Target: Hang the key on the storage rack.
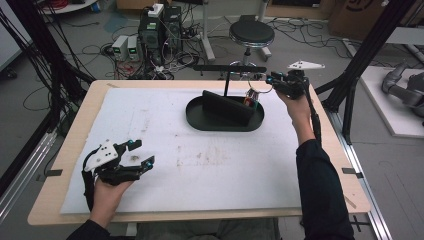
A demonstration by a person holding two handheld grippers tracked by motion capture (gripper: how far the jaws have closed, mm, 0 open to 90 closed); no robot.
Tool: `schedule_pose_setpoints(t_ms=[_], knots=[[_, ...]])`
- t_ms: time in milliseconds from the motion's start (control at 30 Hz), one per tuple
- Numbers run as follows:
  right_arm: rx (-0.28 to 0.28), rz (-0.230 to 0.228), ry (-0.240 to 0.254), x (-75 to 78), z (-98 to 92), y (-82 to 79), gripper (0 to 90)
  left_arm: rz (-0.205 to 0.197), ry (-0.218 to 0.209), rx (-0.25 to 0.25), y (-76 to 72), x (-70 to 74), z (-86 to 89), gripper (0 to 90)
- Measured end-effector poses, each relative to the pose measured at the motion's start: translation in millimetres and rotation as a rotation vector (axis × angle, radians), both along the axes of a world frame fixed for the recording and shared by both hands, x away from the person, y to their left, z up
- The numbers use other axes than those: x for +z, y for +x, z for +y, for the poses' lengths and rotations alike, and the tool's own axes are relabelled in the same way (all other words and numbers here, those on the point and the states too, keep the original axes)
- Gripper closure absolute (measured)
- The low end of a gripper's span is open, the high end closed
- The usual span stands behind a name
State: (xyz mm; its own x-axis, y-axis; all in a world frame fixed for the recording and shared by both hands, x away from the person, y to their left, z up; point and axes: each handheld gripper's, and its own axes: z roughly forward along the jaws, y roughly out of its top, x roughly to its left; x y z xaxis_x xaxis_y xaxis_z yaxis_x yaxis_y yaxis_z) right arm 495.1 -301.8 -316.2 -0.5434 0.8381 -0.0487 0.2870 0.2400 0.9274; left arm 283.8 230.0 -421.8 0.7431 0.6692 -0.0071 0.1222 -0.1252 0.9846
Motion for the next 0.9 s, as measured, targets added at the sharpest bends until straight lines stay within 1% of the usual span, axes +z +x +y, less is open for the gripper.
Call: schedule_pose_setpoints(t_ms=[67,100,167,233,333,367,400,467,500,533,567,600,667,700,767,833,900], knots=[[-0.002,0.004,-0.005,1.2,-2.1,-3.4,57.3,0.002,0.001,-0.010,1.5,-0.4,-0.4,24.3],[-0.011,0.011,-0.003,3.0,-4.1,-6.9,54.1,0.003,0.002,-0.013,2.2,-0.7,-0.5,24.3],[-0.008,0.014,0.009,6.2,-6.8,-11.8,50.0,0.007,0.005,-0.018,3.8,-1.1,-0.9,24.3],[0.000,0.014,0.009,11.5,-9.1,-19.1,46.7,0.009,0.001,-0.021,5.7,-1.0,-1.2,24.3],[0.014,0.030,0.016,18.6,-12.4,-32.9,39.9,0.007,0.001,-0.025,8.5,-0.1,-1.6,24.2],[0.016,0.038,0.017,20.1,-13.4,-36.8,38.7,0.007,0.000,-0.026,9.7,0.3,-1.9,24.2],[0.025,0.030,0.018,21.8,-15.2,-44.7,39.1,0.005,0.003,-0.028,10.7,0.7,-2.0,24.1],[0.031,-0.015,0.024,22.2,-19.1,-61.0,39.2,0.007,-0.002,-0.029,12.6,1.4,-2.6,24.2],[0.035,0.003,0.027,22.3,-21.2,-66.8,37.4,0.006,0.000,-0.030,13.4,1.8,-2.8,24.2],[0.035,0.014,0.037,21.8,-23.4,-72.8,36.3,0.005,-0.001,-0.030,14.0,1.9,-3.2,24.2],[0.035,-0.001,0.045,20.9,-25.0,-78.6,36.7,0.004,0.004,-0.031,15.2,2.4,-3.7,24.2],[0.038,-0.018,0.049,18.7,-28.1,-90.2,36.7,0.003,0.006,-0.033,15.9,2.6,-4.0,24.2],[0.046,-0.012,0.056,14.6,-30.2,-101.6,36.4,0.000,0.029,-0.031,17.5,2.8,-5.4,24.2],[0.048,-0.014,0.048,11.6,-30.9,-107.9,36.4,0.001,0.040,-0.027,18.5,2.6,-6.1,24.1],[0.055,-0.010,0.056,5.2,-32.6,-120.1,35.1,0.006,0.038,-0.027,20.5,2.1,-6.7,24.1],[0.062,-0.014,0.060,-2.1,-34.6,-131.7,33.9,0.004,0.044,-0.020,21.5,2.2,-7.5,24.1],[0.065,-0.013,0.076,-11.5,-36.9,-142.7,32.8,0.005,0.044,-0.013,21.5,2.5,-8.3,24.2]])
